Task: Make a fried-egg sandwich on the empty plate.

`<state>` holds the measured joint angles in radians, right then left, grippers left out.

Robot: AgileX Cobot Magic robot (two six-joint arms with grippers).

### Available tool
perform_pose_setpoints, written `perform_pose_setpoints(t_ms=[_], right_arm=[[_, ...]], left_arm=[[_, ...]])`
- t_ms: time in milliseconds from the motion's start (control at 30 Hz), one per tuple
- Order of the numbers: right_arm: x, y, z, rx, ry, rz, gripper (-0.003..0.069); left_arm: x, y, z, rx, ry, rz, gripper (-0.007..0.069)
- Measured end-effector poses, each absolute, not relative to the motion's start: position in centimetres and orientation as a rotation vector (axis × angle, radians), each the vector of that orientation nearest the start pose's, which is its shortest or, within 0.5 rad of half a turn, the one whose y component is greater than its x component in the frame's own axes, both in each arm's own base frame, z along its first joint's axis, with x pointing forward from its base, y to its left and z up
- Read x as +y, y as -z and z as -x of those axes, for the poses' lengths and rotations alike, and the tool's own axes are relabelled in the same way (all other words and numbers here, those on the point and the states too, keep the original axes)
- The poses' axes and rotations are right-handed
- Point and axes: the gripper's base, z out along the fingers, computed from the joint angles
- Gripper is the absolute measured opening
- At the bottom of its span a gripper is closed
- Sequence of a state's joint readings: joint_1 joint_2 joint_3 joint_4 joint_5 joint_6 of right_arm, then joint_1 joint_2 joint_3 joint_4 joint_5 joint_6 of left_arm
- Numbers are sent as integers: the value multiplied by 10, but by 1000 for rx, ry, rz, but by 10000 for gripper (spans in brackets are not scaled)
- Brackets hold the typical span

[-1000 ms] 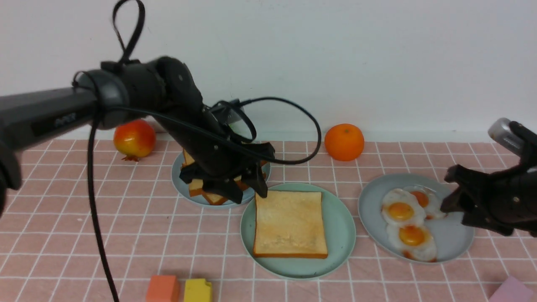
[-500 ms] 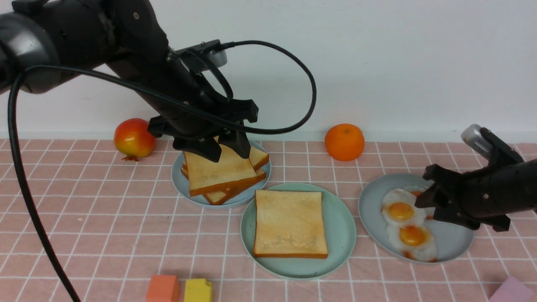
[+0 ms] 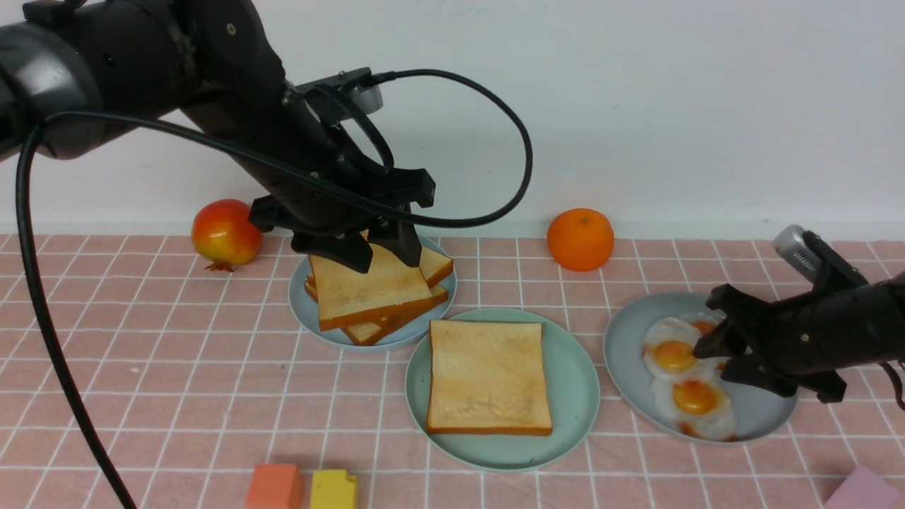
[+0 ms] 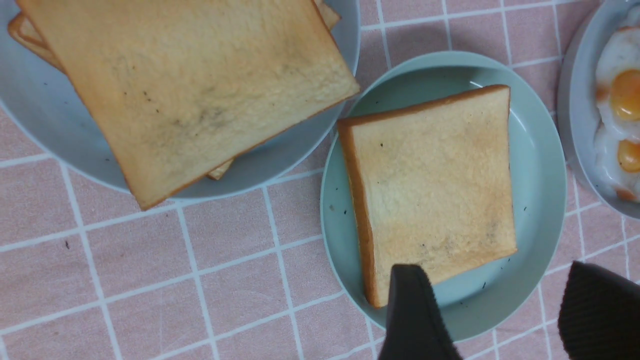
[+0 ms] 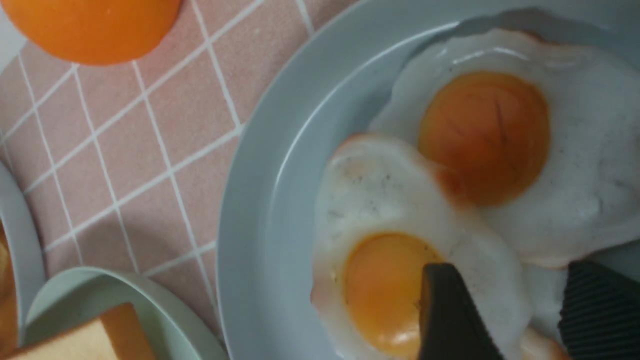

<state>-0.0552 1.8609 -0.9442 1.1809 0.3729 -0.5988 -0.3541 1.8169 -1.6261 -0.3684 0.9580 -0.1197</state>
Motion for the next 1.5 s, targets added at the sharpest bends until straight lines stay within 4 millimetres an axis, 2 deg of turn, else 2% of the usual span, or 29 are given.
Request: perform_pose_setpoints(t_ms=[100, 167, 200, 267, 333, 633, 767, 933, 1033, 1200, 1333, 1433, 1500], right_arm=[[12, -141, -354, 2492, -640, -654, 291], [12, -140, -355, 2488, -646, -657, 211], [12, -140, -355, 2487, -648, -658, 211], [10, -141, -355, 2481, -663, -677, 106], [7, -142, -355, 2473, -677, -695, 62], [-1, -151, -353, 2455, -715, -696, 62], [0, -170, -351, 2416, -730, -639, 45], [7, -189, -348, 2356, -840, -591, -5], [17, -196, -348, 2312, -974, -552, -5], [54, -202, -349, 2266, -1105, -437, -5], [61, -202, -347, 2286, -1084, -354, 6], [53, -198, -345, 2337, -991, -334, 32], [34, -190, -342, 2429, -844, -342, 101]], left_arm=[[-165, -309, -368, 2662, 628, -133, 433], [-165, -309, -368, 2662, 628, -133, 433], [-165, -309, -368, 2662, 628, -133, 433], [-165, -309, -368, 2663, 628, -133, 433], [-165, -309, -368, 2663, 628, -133, 433], [-164, -308, -369, 2663, 607, -141, 430], [-164, -308, -369, 2663, 604, -142, 429], [-163, -308, -369, 2662, 598, -145, 429], [-162, -308, -369, 2660, 581, -151, 429], [-159, -307, -371, 2664, 535, -115, 429], [-156, -306, -371, 2681, 490, -90, 429], [-155, -305, -370, 2697, 469, -78, 429], [-154, -304, -369, 2709, 465, -71, 429]])
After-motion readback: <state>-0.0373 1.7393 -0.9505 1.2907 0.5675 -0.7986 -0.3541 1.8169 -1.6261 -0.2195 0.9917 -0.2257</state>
